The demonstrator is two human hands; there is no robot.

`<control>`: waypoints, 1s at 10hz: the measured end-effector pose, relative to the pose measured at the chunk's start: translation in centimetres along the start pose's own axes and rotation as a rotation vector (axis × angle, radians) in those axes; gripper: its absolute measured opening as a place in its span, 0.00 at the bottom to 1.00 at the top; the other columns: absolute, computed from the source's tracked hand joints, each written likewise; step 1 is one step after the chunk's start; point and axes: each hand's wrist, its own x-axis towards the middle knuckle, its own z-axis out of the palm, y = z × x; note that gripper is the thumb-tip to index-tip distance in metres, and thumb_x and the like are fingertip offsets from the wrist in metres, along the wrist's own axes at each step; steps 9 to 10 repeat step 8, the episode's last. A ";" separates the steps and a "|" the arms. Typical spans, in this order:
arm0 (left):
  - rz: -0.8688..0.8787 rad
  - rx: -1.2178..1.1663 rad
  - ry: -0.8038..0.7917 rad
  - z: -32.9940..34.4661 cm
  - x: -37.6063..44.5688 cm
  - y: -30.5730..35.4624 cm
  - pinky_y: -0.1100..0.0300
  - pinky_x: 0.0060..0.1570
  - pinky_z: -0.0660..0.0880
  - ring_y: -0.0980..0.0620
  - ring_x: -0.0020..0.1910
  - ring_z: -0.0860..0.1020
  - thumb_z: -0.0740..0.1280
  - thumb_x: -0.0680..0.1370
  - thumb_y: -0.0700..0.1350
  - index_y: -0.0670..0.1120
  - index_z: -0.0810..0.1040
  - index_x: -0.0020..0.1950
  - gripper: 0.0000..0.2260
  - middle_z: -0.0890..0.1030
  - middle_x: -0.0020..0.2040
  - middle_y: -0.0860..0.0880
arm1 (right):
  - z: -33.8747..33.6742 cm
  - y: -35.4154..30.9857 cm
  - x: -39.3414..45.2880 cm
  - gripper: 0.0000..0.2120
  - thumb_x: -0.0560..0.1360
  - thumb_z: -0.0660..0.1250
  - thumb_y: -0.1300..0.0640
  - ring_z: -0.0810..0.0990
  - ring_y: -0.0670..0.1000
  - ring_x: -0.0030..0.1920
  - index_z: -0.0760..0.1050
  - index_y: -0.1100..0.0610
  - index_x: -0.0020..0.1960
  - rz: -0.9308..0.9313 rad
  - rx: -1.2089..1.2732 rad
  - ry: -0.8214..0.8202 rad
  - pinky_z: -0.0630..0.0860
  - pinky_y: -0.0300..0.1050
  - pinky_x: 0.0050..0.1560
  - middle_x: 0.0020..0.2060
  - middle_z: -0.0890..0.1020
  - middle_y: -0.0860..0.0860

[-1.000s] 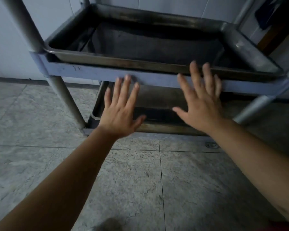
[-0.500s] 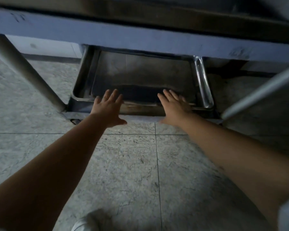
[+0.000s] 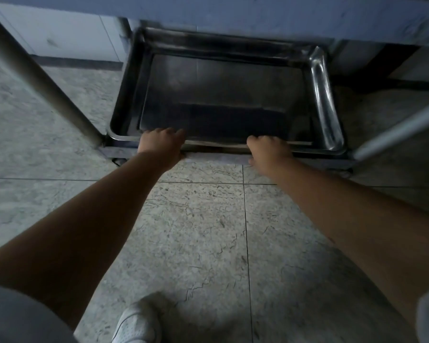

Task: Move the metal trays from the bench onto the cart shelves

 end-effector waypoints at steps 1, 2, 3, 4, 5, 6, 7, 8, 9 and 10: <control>0.005 0.012 -0.001 -0.1 -0.9 0.1 0.53 0.39 0.70 0.42 0.47 0.81 0.71 0.77 0.52 0.50 0.74 0.58 0.13 0.82 0.51 0.46 | 0.3 -0.6 -0.2 0.08 0.75 0.70 0.60 0.81 0.60 0.46 0.72 0.56 0.51 0.001 -0.089 0.003 0.68 0.48 0.37 0.44 0.81 0.56; -0.026 0.042 0.002 -0.6 -1.6 0.3 0.55 0.34 0.69 0.43 0.38 0.78 0.70 0.78 0.46 0.49 0.76 0.56 0.08 0.76 0.38 0.49 | 0.5 -1.0 -0.4 0.11 0.74 0.70 0.61 0.80 0.60 0.44 0.68 0.54 0.44 0.001 -0.137 0.000 0.67 0.49 0.36 0.40 0.80 0.55; -0.047 0.061 -0.012 -0.9 -2.1 0.5 0.55 0.33 0.69 0.45 0.34 0.73 0.69 0.79 0.44 0.49 0.77 0.55 0.06 0.69 0.33 0.50 | 0.3 -1.2 -0.7 0.10 0.73 0.71 0.63 0.75 0.58 0.37 0.69 0.55 0.43 0.004 -0.155 0.000 0.66 0.48 0.35 0.32 0.73 0.54; -0.057 0.054 -0.025 -0.9 -2.0 0.6 0.55 0.34 0.69 0.46 0.34 0.72 0.68 0.80 0.44 0.49 0.77 0.54 0.04 0.68 0.32 0.50 | -0.1 -1.2 -0.7 0.11 0.73 0.71 0.63 0.71 0.56 0.35 0.68 0.55 0.43 -0.018 -0.177 -0.025 0.66 0.48 0.34 0.30 0.68 0.52; -0.056 0.006 -0.021 -0.6 -2.3 0.7 0.53 0.37 0.73 0.45 0.36 0.74 0.66 0.81 0.47 0.48 0.75 0.57 0.06 0.72 0.34 0.50 | 0.2 -1.2 -1.0 0.10 0.73 0.70 0.64 0.78 0.59 0.41 0.71 0.56 0.48 -0.001 -0.114 0.000 0.68 0.48 0.37 0.38 0.78 0.55; -0.058 -0.004 -0.026 1.0 -3.3 0.9 0.41 0.65 0.70 0.40 0.64 0.75 0.64 0.79 0.60 0.46 0.69 0.69 0.25 0.78 0.65 0.42 | 1.8 -1.3 -1.7 0.21 0.71 0.72 0.57 0.80 0.60 0.49 0.69 0.58 0.61 0.018 0.028 0.108 0.72 0.49 0.42 0.51 0.81 0.58; -0.093 -0.028 -0.040 2.5 -4.9 1.8 0.38 0.74 0.39 0.39 0.80 0.40 0.54 0.77 0.70 0.45 0.43 0.81 0.44 0.43 0.82 0.41 | 3.3 -1.1 -2.7 0.47 0.69 0.74 0.44 0.67 0.62 0.71 0.51 0.55 0.78 -0.021 0.135 0.161 0.65 0.58 0.67 0.72 0.69 0.59; -0.055 -0.073 -0.008 2.8 -5.6 2.8 0.40 0.70 0.33 0.41 0.77 0.31 0.48 0.74 0.73 0.46 0.34 0.80 0.47 0.31 0.78 0.43 | 4.9 -1.0 -4.2 0.58 0.67 0.73 0.38 0.39 0.57 0.79 0.35 0.50 0.79 -0.086 0.155 0.171 0.42 0.59 0.75 0.81 0.41 0.54; -0.055 -0.073 -0.008 2.8 -5.6 2.8 0.40 0.70 0.33 0.41 0.77 0.31 0.48 0.74 0.73 0.46 0.34 0.80 0.47 0.31 0.78 0.43 | 4.9 -1.0 -4.2 0.58 0.67 0.73 0.38 0.39 0.57 0.79 0.35 0.50 0.79 -0.086 0.155 0.171 0.42 0.59 0.75 0.81 0.41 0.54; -0.055 -0.073 -0.008 2.8 -5.6 2.8 0.40 0.70 0.33 0.41 0.77 0.31 0.48 0.74 0.73 0.46 0.34 0.80 0.47 0.31 0.78 0.43 | 4.9 -1.0 -4.2 0.58 0.67 0.73 0.38 0.39 0.57 0.79 0.35 0.50 0.79 -0.086 0.155 0.171 0.42 0.59 0.75 0.81 0.41 0.54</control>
